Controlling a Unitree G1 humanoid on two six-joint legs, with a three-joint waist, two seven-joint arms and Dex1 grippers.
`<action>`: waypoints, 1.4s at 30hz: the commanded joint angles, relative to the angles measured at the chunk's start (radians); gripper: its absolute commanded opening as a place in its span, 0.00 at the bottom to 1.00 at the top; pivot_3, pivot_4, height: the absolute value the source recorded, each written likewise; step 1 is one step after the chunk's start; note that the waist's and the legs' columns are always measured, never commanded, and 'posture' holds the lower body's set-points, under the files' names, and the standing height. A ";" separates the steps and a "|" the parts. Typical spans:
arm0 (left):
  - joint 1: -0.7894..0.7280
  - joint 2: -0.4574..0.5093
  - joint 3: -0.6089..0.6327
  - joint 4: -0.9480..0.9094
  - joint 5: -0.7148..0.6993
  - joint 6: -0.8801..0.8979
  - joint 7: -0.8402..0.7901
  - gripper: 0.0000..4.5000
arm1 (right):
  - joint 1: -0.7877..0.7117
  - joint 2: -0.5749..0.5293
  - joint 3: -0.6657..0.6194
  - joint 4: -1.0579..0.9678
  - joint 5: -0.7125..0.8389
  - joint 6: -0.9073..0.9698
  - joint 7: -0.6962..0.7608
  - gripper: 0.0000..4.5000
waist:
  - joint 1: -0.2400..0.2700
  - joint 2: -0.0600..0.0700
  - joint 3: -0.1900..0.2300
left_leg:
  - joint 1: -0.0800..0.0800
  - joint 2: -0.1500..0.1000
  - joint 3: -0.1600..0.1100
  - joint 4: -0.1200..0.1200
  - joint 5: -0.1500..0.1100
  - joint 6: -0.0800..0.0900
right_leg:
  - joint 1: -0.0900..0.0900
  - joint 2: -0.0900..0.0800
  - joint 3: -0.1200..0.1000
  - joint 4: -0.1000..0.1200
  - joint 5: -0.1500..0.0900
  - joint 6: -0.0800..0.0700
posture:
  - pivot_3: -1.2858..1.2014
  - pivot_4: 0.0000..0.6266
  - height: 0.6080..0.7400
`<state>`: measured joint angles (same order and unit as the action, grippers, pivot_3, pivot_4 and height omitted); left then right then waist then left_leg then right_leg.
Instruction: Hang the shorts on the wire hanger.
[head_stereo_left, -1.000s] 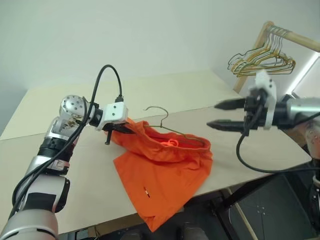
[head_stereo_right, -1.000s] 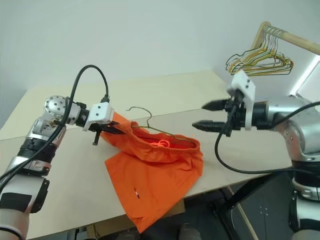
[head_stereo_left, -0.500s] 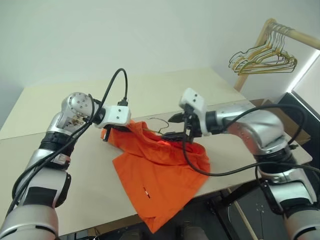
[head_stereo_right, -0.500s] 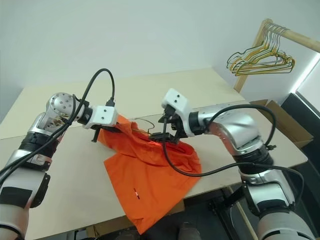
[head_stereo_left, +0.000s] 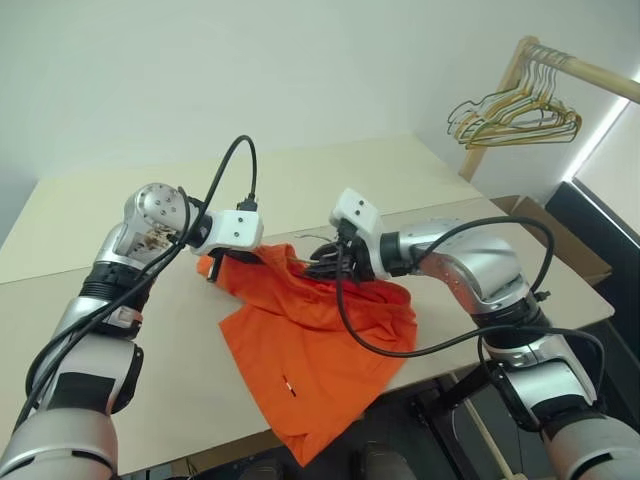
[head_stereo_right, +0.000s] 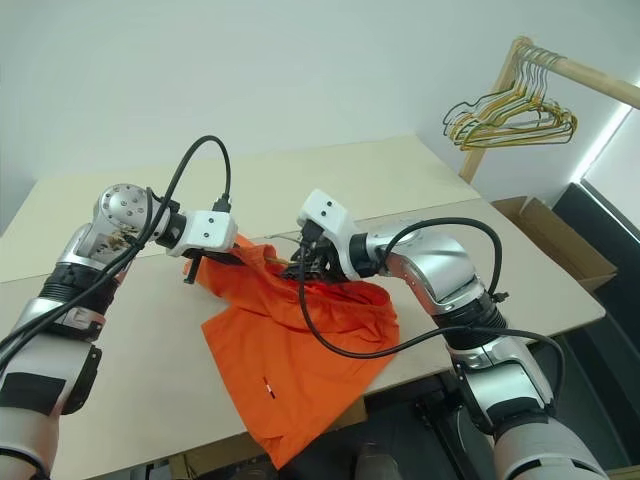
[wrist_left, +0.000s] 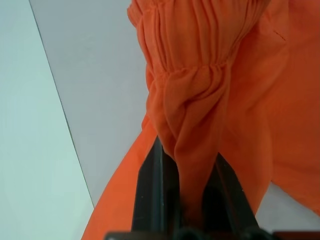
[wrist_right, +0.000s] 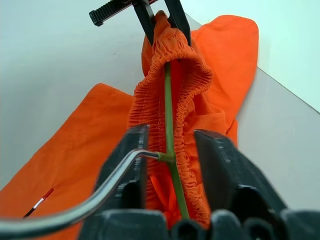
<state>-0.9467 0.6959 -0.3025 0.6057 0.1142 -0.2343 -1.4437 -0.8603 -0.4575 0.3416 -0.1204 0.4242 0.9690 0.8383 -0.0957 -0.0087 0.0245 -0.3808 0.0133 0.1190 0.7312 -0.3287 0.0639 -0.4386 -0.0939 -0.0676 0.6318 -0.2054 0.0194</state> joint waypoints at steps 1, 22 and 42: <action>-0.028 0.000 0.025 -0.019 -0.025 0.008 0.003 0.00 | -0.016 -0.012 -0.029 -0.009 -0.009 -0.037 0.017 0.12 | -0.002 0.000 0.000 | 0.000 0.000 0.000 0.000 0.000 0.000 | 0.000 0.000 0.000 0.000 0.000 0.000 | 0.49 0.00 1.00; -0.031 0.059 0.126 -0.012 -0.149 0.128 -0.064 0.93 | 0.034 -0.069 -0.019 0.007 -0.087 -0.213 0.146 0.00 | -0.001 0.000 0.000 | 0.001 0.000 0.000 0.000 0.000 0.000 | 0.000 0.000 0.000 0.000 0.000 0.000 | 0.50 0.00 1.00; -0.061 0.078 0.031 0.260 0.047 -0.256 0.007 0.45 | 0.054 -0.100 -0.053 -0.031 -0.073 -0.198 0.168 0.00 | -0.002 0.000 0.000 | 0.001 0.000 0.001 0.000 0.000 0.000 | 0.000 0.001 0.000 0.000 0.000 0.000 | 0.49 0.00 1.00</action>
<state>-0.9741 0.7647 -0.2801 0.8581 0.1593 -0.4655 -1.4425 -0.8025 -0.5459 0.3358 -0.1179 0.3381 0.7847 1.0013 -0.0974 -0.0087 0.0245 -0.3799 0.0133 0.1197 0.7310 -0.3287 0.0638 -0.4381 -0.0934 -0.0675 0.6319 -0.2054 0.0193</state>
